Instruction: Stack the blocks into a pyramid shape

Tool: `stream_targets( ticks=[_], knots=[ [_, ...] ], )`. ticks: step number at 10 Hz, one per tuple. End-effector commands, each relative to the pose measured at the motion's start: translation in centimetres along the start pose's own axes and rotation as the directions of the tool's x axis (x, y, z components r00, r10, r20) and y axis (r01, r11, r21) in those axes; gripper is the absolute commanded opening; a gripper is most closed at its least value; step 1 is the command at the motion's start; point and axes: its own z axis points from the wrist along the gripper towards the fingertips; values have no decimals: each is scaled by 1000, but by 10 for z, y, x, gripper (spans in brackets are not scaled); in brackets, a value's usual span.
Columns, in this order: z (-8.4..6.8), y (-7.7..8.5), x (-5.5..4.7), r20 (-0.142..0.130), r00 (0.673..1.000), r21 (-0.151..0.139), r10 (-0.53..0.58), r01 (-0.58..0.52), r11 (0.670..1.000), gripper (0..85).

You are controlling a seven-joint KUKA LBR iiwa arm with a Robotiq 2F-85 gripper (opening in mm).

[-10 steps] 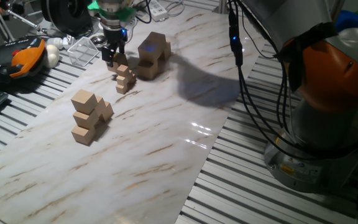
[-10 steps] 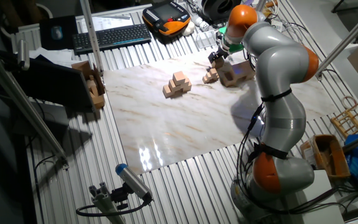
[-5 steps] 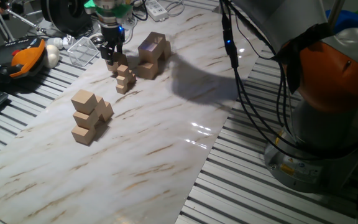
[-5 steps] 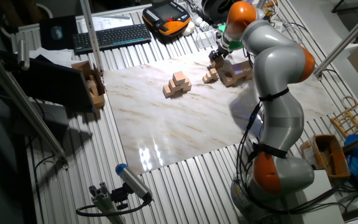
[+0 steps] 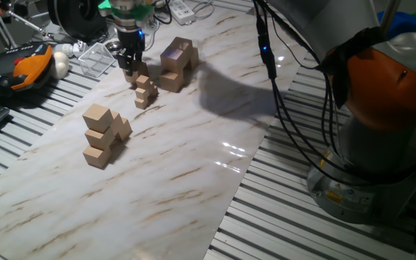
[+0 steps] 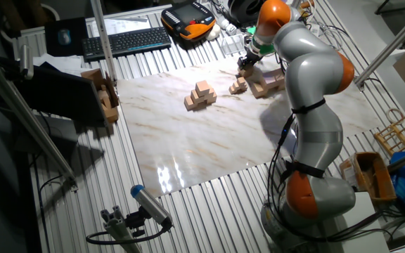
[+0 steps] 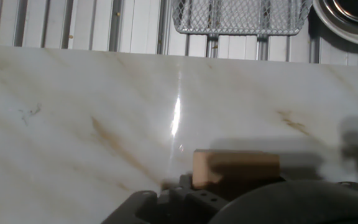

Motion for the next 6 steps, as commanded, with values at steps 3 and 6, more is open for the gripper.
stream_targets(
  ticks=[3, 6],
  knots=[
    [-15, -2, -2, -3, 1000, 7, 8, -8, 1000, 0],
    [-68, -15, -8, 4, 1000, 14, 24, -24, 1000, 0]
  ],
)
